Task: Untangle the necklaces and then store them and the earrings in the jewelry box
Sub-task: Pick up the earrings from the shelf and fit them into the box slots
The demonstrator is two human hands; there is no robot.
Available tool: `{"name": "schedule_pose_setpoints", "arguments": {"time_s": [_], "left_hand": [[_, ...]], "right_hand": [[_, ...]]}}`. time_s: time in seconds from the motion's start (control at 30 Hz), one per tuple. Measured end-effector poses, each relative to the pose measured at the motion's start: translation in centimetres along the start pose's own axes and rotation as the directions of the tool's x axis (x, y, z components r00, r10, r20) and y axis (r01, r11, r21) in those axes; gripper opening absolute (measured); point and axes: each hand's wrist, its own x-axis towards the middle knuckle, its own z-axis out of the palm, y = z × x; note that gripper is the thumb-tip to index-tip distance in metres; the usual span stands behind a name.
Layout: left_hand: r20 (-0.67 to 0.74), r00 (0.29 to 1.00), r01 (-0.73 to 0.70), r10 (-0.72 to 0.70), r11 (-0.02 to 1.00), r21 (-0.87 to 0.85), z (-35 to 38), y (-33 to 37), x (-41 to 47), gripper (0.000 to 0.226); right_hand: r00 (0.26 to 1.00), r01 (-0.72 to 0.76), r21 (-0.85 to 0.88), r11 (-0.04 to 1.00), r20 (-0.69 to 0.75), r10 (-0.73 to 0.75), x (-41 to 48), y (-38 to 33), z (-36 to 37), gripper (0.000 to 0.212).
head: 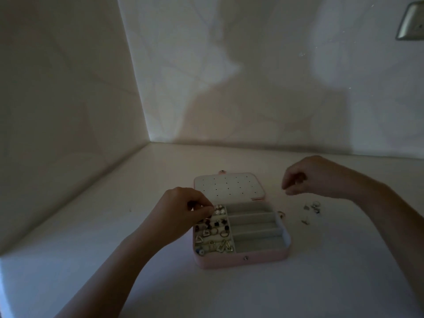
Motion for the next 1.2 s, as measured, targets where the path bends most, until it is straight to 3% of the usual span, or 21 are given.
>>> {"name": "schedule_pose_setpoints", "arguments": {"time_s": [0.17, 0.33, 0.53, 0.6, 0.67, 0.73, 0.8, 0.9, 1.0, 1.2], "left_hand": [[-0.046, 0.999, -0.005, 0.005, 1.000, -0.001, 0.2, 0.3, -0.1, 0.015], [-0.113, 0.994, -0.019, 0.014, 0.999, -0.046, 0.3, 0.4, -0.1, 0.016], [-0.129, 0.992, -0.026, 0.014, 0.996, -0.091, 0.4, 0.8, -0.3, 0.016], [-0.132, 0.991, -0.016, 0.000, 0.992, -0.125, 0.3, 0.9, -0.4, 0.016], [-0.105, 0.994, 0.002, -0.027, 0.973, -0.232, 0.0, 1.3, -0.4, 0.014], [-0.032, 0.998, 0.028, -0.047, 0.900, -0.436, -0.3, 1.9, -0.5, 0.012], [0.032, 0.999, 0.047, -0.035, 0.790, -0.611, -0.5, 2.5, -0.6, 0.017], [0.093, 0.995, 0.048, 0.031, 0.672, -0.739, -0.6, 2.8, -1.0, 0.027], [0.107, 0.992, 0.036, 0.070, 0.649, -0.760, -0.5, 2.7, -1.0, 0.019], [0.122, 0.992, 0.066, 0.028, 0.715, -0.696, -0.3, 2.4, -0.8, 0.011]], "right_hand": [[0.976, -0.159, -0.015, 0.987, 0.149, 0.159, -0.7, 2.9, -0.5, 0.017], [0.966, -0.173, -0.049, 0.984, 0.184, 0.179, -0.3, 3.3, 0.1, 0.012], [0.971, -0.170, -0.045, 0.984, 0.163, 0.175, 0.0, 3.1, 1.0, 0.029], [0.991, -0.117, 0.042, 0.992, 0.076, 0.113, -0.3, 2.0, 0.9, 0.025], [0.999, -0.012, 0.322, 0.947, -0.037, 0.025, -0.7, -0.2, 1.0, 0.017], [0.993, 0.110, 0.646, 0.755, -0.104, -0.056, -1.2, -3.2, 1.6, 0.011], [0.983, 0.182, 0.792, 0.582, -0.146, -0.109, -1.3, -5.6, 2.8, 0.012], [0.977, 0.211, 0.854, 0.476, -0.176, -0.117, -1.3, -7.8, 4.7, 0.010], [0.983, 0.186, 0.882, 0.433, -0.167, -0.082, -1.3, -8.4, 5.8, 0.008], [0.982, 0.189, 0.810, 0.555, -0.161, -0.099, -1.1, -8.4, 7.0, 0.008]]}}
